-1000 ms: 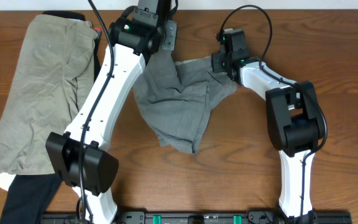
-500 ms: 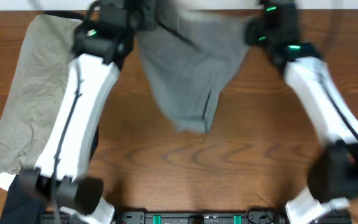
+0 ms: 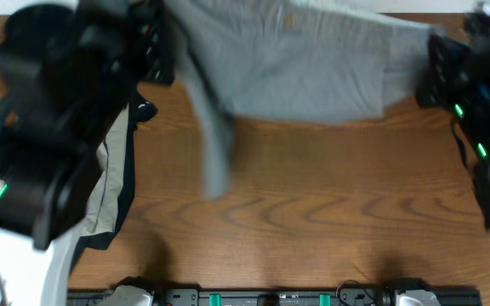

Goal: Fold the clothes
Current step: 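Lift and spread the shorts waistband with both grippers, lay flat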

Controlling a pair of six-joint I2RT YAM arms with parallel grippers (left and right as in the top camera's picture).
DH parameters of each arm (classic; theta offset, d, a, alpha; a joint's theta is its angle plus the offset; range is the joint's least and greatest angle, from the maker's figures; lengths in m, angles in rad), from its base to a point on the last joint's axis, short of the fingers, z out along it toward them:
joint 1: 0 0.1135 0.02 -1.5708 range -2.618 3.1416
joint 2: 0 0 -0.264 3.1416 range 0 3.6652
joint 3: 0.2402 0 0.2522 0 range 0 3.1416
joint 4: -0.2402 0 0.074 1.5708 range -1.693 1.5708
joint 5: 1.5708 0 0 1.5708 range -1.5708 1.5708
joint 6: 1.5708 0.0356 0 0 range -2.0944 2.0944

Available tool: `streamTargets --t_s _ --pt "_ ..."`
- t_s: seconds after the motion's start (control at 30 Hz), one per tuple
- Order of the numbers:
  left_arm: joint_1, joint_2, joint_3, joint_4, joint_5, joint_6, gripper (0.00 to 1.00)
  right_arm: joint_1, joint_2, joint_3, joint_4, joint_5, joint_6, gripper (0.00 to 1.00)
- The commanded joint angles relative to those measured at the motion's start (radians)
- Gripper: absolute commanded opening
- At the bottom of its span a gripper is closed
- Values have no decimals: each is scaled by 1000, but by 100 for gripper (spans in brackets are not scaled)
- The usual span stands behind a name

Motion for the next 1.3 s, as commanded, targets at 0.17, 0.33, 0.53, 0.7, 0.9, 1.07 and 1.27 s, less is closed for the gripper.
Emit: streamTargets --t_s 0.17,0.33,0.53,0.7,0.9,1.07,1.27 --pt "3 -64 17 -95 38 17 6 -6 -138 5 -71 21 -32 1" --pt "3 4 -1 -134 38 17 6 -6 -95 5 -95 33 -32 1" --pt "3 174 -33 -135 37 18 6 -6 56 5 -123 33 -32 1" --pt "4 367 -33 -116 36 48 6 -6 253 5 -97 33 -32 1" --pt "6 611 -33 10 36 74 6 -8 550 5 84 33 -32 1" --pt "6 776 -33 178 36 83 6 -23 786 5 335 32 -31 1" --pt "9 908 -33 358 -13 85 6 -34 1016 5 642 30 -13 1"
